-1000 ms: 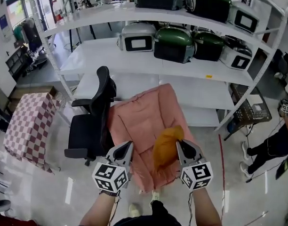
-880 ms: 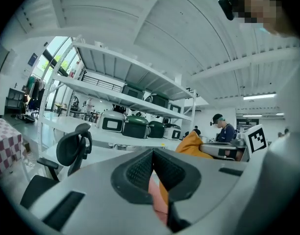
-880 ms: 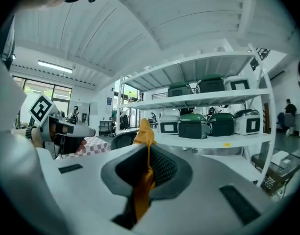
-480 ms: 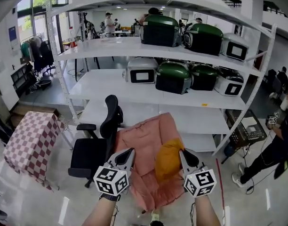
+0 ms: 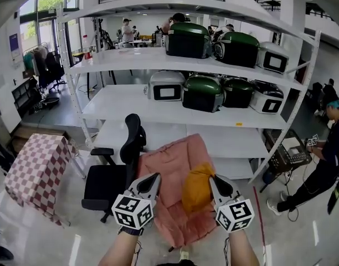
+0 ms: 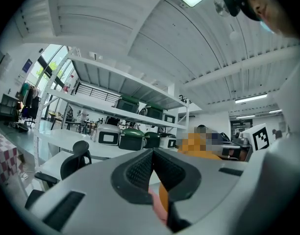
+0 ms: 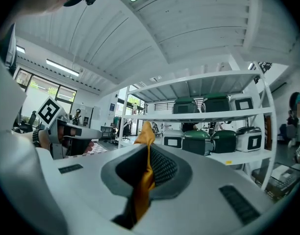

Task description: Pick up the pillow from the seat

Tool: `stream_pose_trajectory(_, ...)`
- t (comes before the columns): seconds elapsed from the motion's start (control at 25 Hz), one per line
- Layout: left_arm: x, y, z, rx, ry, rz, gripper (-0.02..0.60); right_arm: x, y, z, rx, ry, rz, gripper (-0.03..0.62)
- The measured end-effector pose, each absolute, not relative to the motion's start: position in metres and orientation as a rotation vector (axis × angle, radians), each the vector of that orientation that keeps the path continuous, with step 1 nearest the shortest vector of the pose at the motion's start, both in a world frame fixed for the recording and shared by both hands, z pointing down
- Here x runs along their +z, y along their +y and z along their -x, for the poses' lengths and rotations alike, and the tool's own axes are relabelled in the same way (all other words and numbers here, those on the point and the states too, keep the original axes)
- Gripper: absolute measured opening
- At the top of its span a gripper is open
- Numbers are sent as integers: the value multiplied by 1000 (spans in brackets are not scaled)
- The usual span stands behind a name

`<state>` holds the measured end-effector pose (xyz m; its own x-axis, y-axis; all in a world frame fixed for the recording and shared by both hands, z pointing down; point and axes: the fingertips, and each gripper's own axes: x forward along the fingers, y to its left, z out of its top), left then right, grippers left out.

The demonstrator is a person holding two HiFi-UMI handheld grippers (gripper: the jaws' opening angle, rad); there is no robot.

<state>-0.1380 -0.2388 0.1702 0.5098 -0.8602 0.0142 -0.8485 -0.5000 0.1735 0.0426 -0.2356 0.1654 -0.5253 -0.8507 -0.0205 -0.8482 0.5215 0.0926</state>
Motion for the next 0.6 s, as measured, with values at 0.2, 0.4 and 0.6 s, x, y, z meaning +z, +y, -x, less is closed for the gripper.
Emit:
stream_pose_trajectory(0.2, 170, -231, 139, -121, -1478, -2592, 5, 161, -225, -40, -163, -2728, -1509, 11)
stream_pose_trajectory(0.4, 172, -225, 143, -137, -1483, -2586, 5, 162, -219, -35, -174, -2733, -1497, 11)
stream_pose_trajectory(0.6, 166, -226, 139, -145, -1480, -2597, 5, 158, -219, -37, -184, -2736, -1504, 11)
